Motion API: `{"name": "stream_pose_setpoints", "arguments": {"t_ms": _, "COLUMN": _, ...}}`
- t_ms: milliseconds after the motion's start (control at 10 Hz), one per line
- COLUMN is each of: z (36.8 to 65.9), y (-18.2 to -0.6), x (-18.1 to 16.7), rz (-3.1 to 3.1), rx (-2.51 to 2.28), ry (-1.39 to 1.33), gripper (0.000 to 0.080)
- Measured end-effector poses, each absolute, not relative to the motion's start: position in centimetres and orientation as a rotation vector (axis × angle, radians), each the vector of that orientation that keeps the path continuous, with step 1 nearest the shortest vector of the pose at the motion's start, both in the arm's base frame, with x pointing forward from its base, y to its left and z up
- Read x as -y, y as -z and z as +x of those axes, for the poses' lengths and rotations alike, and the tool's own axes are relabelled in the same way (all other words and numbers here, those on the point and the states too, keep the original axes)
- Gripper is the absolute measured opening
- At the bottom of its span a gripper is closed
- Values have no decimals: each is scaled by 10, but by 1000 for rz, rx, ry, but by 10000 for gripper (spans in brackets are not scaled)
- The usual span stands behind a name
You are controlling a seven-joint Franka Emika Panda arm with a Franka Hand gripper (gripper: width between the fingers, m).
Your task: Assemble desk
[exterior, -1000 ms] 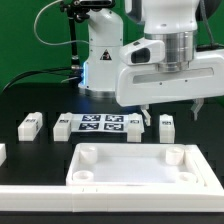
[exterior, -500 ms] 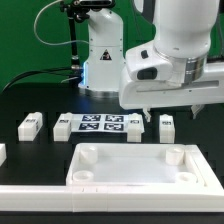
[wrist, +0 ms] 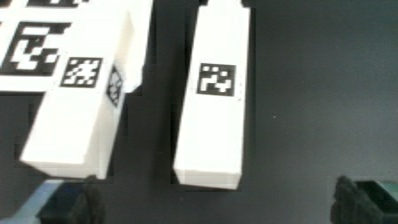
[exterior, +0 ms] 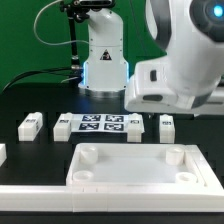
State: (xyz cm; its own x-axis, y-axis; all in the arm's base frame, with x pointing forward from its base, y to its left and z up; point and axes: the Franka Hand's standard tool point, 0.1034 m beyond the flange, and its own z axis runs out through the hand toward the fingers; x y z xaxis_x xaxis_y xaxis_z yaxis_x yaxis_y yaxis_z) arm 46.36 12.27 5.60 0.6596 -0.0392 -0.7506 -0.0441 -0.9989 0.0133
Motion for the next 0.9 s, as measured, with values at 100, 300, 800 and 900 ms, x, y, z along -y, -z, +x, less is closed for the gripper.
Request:
{"name": "stream_pose_setpoints", "arguments": {"t_ms": 100, "z": 462, "y": -56, "x": -122, "rz": -2823, "rx": -63, "ry": -1370, "gripper": 649}}
{"name": "stream_pose_setpoints", "arguments": {"t_ms": 300, "z": 468, "y": -54, "x": -124, "rz": -2838, "rx": -64, "ry": -1326, "gripper": 649}}
{"name": "stream_pose_setpoints", "arguments": {"t_ms": 800, "z": 447, "y": -22, "x": -134, "rz": -2800, "rx": -82, "ry": -1379, "gripper": 649}}
{"name": "stream_pose_setpoints", "arguments": {"t_ms": 900, "z": 441, "y": -14, "x": -136, "rz": -2788, "rx": -76, "ry": -1410, "gripper": 649}}
